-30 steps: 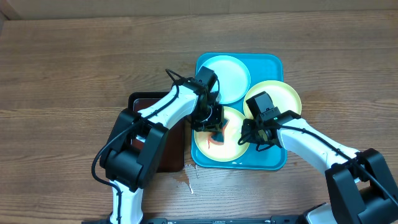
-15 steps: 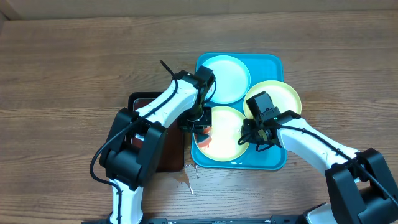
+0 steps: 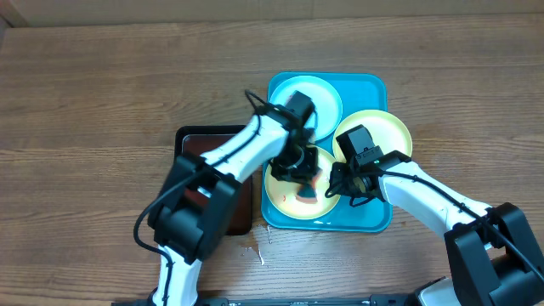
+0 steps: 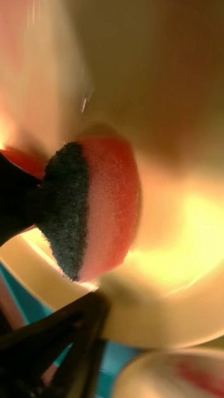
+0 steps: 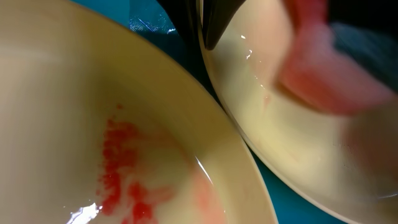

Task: Clean dirty plates on tray and stack at the side
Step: 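Scrub the front yellow plate with the held sponge using the left gripper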

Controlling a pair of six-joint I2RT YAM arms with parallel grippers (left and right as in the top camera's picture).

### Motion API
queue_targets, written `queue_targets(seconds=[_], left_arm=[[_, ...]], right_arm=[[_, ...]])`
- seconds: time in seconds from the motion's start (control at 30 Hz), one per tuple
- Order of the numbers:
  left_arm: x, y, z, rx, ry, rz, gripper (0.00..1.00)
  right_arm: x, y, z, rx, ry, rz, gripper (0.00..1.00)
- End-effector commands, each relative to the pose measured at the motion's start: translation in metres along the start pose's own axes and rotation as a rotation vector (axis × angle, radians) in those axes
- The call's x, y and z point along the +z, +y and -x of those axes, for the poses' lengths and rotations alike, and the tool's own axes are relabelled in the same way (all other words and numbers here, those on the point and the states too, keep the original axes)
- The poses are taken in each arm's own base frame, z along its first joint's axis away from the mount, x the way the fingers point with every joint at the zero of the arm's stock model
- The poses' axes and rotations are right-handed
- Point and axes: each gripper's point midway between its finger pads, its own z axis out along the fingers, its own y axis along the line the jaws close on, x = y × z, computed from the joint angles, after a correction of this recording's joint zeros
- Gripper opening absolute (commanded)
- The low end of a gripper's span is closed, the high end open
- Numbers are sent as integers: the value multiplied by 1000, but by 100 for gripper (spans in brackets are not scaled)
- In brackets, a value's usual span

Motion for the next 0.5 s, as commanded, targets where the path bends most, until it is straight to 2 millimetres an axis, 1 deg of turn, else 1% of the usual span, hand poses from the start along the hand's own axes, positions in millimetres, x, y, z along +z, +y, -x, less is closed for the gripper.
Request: queue_targets(seconds=[0.0,0.13,0.23,0.4,0.47], left_arm=[[6,-3,-6,-36,16,37,4],[1,25,-11,-111,14,173,4],[-7,52,-13,-145,5,296,4],[-22,88,-7,-157,-45,478,4],[-30,102,-1,-146,-90,570,4]], right_arm=[[6,-17,-2,10,-1,-81,4],[6,-18,-3,10,3,-84,4],[6,-18,-4,10,4,-84,4],[6,-18,-4,10,4,-84,4],[6,-18,-4,10,4,-84,4]])
